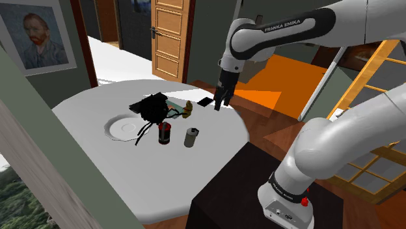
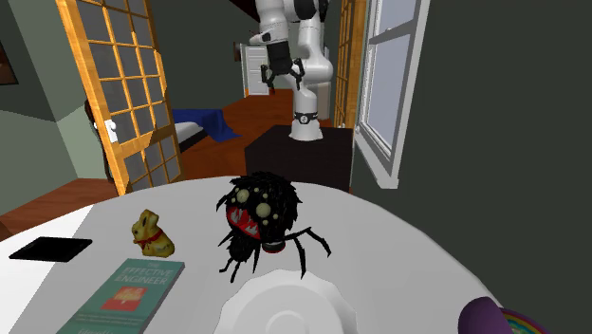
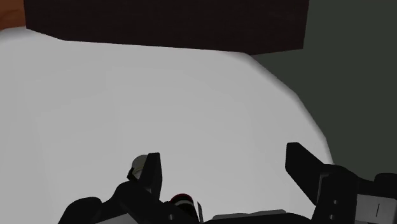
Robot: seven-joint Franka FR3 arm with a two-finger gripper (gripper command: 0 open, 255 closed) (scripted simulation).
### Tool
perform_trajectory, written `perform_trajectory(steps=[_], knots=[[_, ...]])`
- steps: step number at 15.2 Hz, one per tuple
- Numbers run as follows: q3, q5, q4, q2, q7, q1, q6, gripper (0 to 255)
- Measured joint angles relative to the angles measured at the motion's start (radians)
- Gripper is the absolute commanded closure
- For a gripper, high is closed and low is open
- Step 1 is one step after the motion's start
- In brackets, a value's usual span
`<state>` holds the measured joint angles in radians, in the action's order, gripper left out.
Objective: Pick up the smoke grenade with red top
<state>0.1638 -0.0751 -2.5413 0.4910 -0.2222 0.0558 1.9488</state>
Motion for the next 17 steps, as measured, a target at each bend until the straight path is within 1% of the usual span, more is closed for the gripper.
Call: perform_trajectory(steps=[4, 8, 11, 13, 17], knots=[[0.035, -0.029, 0.009, -0.14, -0.102, 0.023, 0.145, 0], [0.065, -0.091, 0.067, -0.318, -0.221, 0.052, 0.273, 0], [0.075, -0.152, 0.128, -0.443, -0.314, 0.067, 0.341, 0], [0.079, -0.195, 0.17, -0.52, -0.384, 0.066, 0.375, 0], [0.058, -0.29, 0.277, -0.686, -0.506, 0.062, 0.434, 0]])
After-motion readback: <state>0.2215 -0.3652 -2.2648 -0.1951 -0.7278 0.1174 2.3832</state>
